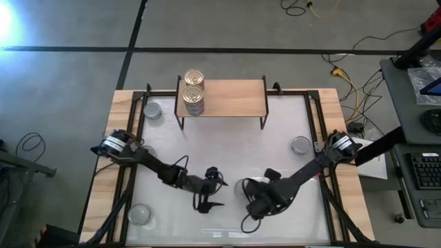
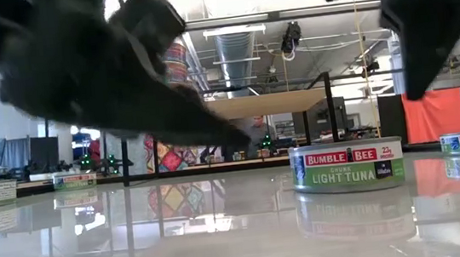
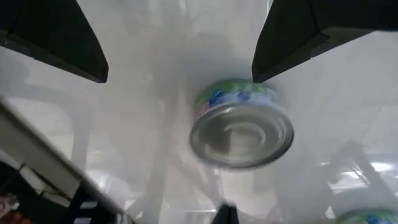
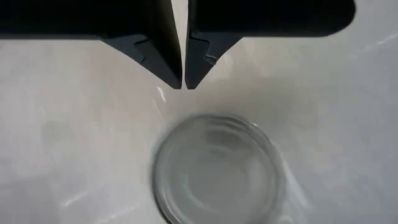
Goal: Stack canned seafood by type on shelf
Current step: Put the green tuna can on the shelf
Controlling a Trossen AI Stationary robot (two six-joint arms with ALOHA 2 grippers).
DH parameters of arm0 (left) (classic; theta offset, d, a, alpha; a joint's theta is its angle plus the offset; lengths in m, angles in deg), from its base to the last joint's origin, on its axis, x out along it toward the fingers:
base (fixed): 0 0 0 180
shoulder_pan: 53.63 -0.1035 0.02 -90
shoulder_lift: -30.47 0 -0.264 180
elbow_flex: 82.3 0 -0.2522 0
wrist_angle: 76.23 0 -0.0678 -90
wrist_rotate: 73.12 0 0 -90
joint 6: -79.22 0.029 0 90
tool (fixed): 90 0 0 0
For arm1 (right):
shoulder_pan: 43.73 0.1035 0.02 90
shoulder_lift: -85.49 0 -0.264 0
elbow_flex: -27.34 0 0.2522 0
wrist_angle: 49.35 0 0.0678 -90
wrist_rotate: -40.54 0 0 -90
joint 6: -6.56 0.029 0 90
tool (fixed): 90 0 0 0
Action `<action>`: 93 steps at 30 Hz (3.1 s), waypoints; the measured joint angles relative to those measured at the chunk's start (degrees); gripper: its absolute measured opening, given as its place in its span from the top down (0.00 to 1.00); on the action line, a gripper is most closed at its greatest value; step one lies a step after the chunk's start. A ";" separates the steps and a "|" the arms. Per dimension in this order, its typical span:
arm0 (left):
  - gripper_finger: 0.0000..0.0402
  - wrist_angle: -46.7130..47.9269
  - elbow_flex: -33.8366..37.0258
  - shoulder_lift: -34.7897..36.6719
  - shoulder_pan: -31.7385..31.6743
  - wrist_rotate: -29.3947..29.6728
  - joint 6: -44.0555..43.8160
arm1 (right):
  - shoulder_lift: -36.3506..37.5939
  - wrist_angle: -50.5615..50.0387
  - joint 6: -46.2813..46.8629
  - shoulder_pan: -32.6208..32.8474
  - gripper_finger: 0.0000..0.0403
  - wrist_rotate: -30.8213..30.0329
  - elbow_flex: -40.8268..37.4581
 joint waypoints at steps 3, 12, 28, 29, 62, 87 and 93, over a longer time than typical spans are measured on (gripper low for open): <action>0.05 -4.00 0.02 -3.70 -1.74 -0.15 2.63 | -0.93 -0.24 1.01 0.50 0.97 -0.04 -1.08; 0.05 -10.35 -4.25 -12.89 -4.38 -2.63 4.97 | -2.22 2.72 -3.37 -1.79 0.97 -0.10 -3.44; 0.11 -7.63 -4.83 -12.60 -4.45 -0.03 4.35 | -2.33 5.21 -4.98 -3.18 0.97 -0.33 -6.58; 0.10 -7.05 -5.11 -12.57 -4.59 -0.13 4.34 | -2.33 5.38 -4.98 -3.18 0.97 -0.33 -6.63; 0.01 4.55 -14.03 -13.59 -5.39 -2.00 6.34 | -0.86 4.07 -11.99 -7.88 0.97 -0.95 -3.22; 0.01 2.20 -13.85 -13.68 -5.84 -4.76 5.54 | -1.15 15.57 -14.09 -8.99 0.97 6.12 -6.95; 0.01 0.07 -13.68 -13.84 -5.82 -4.75 4.89 | -1.15 15.90 -14.17 -9.01 0.97 5.98 -6.98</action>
